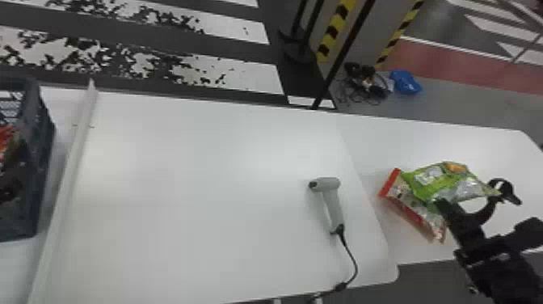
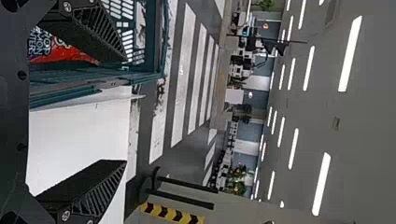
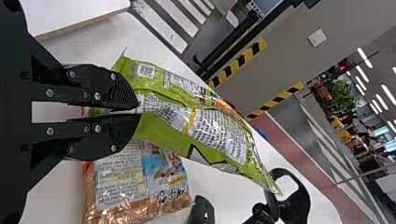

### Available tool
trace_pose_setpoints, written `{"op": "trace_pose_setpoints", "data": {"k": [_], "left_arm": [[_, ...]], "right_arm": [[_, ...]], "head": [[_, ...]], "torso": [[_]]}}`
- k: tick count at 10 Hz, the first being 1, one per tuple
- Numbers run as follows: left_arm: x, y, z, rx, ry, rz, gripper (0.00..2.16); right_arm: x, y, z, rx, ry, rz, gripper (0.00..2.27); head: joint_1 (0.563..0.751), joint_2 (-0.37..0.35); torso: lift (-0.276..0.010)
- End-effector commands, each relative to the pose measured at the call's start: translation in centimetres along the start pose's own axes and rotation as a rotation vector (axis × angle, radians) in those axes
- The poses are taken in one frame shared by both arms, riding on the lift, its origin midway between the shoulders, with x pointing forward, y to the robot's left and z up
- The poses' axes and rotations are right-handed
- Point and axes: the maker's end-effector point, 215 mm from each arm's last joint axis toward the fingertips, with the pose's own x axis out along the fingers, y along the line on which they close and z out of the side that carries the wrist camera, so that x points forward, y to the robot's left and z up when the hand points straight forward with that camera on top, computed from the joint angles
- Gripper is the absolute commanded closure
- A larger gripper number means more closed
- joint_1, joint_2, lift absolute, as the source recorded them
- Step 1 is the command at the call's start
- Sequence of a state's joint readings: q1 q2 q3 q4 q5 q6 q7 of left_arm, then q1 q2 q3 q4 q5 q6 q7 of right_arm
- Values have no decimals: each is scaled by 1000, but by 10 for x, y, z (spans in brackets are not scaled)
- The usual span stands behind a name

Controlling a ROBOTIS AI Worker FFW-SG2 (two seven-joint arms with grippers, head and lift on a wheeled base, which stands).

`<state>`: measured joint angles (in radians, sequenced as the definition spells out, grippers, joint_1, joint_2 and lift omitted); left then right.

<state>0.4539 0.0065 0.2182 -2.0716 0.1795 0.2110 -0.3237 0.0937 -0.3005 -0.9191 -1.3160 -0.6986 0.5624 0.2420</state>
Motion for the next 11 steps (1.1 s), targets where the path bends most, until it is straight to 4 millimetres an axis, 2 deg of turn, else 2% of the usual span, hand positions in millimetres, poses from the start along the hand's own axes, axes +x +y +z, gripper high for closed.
{"op": "trace_pose_setpoints", "data": {"k": [1,3,4,5,6,8,10,11], "left_arm": [[-1,-1,1,1,-2,-1,100],[-2,-2,2,2,-2,-2,100],[-2,-3,3,1,-4,-1,100],[-1,-5,4,2,-5,-4,100],[0,-8,4,3,-3,-10,100],[1,-15,8,9,-4,-19,100],[3,-22,3,19,21,-20,100],[4,-29,5,18,20,-29,100]], "right_arm": [[2,-5,-9,-15,29,-22,-2],[0,-4,-8,-18,26,-18,63],[-8,6,-5,-46,10,0,63],[-18,30,-8,-104,-12,38,63],[-30,58,-11,-184,-48,76,63],[-58,137,-32,-377,-101,203,43],[-95,222,-66,-530,-181,345,43],[-114,259,-90,-580,-204,407,49]], "head": [[695,-350],[695,-350],[695,-350],[695,-350],[695,-350],[695,-350],[695,-350],[695,-315]], "torso": [[-95],[-95],[-95],[-95],[-95],[-95],[-95],[-95]]}}
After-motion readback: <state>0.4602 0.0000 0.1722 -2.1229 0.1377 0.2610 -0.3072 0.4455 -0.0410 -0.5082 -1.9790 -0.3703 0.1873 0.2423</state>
